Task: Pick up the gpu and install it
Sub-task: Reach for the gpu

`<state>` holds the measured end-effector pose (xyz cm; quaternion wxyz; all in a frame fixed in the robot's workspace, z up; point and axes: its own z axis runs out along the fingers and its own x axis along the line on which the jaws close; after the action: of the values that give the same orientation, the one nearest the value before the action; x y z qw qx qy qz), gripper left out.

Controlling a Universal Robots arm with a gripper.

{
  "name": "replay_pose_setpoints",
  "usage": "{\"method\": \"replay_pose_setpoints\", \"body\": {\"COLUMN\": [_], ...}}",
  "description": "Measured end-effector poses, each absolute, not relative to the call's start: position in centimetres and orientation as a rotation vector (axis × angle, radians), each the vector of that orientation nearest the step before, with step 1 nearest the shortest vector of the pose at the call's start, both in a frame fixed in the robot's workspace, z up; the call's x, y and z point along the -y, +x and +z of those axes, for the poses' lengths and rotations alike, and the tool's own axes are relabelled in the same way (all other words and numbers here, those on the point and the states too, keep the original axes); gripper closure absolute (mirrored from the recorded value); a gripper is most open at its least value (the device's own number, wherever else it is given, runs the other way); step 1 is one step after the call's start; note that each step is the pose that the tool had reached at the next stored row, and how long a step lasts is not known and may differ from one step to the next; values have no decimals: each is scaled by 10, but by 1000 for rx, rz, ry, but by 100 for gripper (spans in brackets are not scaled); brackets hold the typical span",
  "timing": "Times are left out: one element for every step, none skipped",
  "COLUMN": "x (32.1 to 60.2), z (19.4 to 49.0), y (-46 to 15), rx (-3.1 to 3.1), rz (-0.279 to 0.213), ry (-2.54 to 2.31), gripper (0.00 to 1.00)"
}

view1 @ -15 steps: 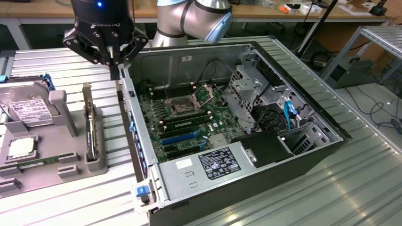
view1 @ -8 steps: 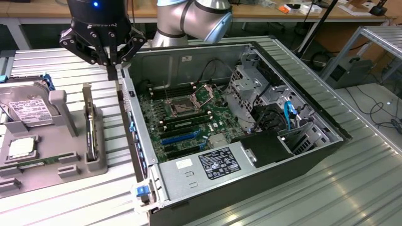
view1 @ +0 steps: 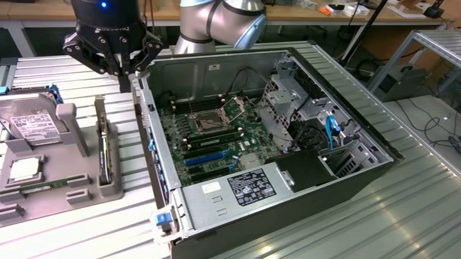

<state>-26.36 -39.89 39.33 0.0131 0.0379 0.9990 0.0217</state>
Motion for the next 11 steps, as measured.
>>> {"method": "replay_pose_setpoints", "body": {"x": [399, 399, 399, 399, 399, 399, 399, 399, 399, 399, 399], "z": [393, 393, 393, 393, 393, 393, 393, 393, 393, 393, 393], "y": [-264, -265, -267, -268, -269, -270, -270, -271, -273, -274, -275], "rx": [-3112, -3112, -3112, -3112, -3113, -3112, -3112, -3112, -3112, -3113, -3112], "rz": [68, 68, 68, 68, 68, 68, 68, 68, 68, 68, 68], "ry": [118, 118, 118, 118, 118, 118, 118, 118, 118, 118, 118], "gripper": [89, 89, 89, 89, 89, 89, 89, 89, 89, 89, 89]}}
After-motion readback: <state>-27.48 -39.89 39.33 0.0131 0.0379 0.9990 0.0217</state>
